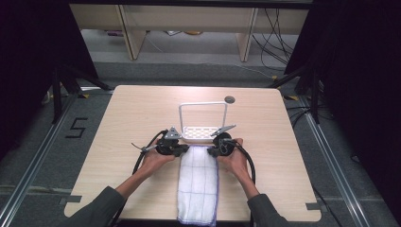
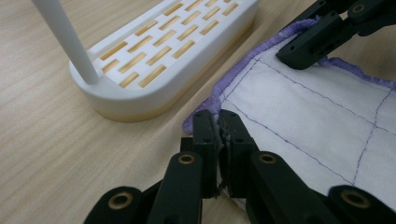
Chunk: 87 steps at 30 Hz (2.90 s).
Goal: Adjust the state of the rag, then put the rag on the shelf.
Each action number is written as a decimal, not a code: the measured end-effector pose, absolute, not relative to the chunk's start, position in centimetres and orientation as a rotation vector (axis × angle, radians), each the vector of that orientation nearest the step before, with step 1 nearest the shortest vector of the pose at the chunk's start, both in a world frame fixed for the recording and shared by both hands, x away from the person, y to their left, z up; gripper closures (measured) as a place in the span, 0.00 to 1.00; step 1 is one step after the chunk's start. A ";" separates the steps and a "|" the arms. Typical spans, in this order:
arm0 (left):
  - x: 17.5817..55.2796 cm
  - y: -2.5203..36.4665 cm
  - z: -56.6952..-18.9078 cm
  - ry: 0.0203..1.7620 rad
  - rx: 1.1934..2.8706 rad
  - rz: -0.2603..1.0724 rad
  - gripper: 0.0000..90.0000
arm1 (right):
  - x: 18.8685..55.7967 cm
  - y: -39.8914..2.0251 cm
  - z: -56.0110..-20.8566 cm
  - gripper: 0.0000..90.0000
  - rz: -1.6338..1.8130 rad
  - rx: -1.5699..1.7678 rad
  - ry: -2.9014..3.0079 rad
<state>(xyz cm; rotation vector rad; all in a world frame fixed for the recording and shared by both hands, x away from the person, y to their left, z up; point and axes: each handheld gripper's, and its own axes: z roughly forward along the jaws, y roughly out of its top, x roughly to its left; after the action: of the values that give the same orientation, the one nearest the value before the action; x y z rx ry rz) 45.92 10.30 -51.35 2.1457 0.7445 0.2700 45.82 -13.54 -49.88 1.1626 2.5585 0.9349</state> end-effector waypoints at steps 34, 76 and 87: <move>44.3 11.0 -44.7 0.667 1.981 0.268 0.96 | 42.6 -14.5 -43.2 0.95 1.176 1.027 2.475; 42.0 12.7 -36.5 0.575 1.899 0.294 0.96 | 39.4 -14.6 -35.5 0.95 1.365 0.870 2.317; 42.3 12.6 -33.1 0.563 1.853 0.317 0.96 | 39.5 -15.4 -32.2 0.95 1.396 0.872 2.251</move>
<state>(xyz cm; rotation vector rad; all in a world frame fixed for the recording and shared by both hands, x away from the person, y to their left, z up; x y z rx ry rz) 42.30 12.57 -33.12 1.8532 0.5628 0.3167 39.53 -15.41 -32.22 0.8724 2.2505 1.3958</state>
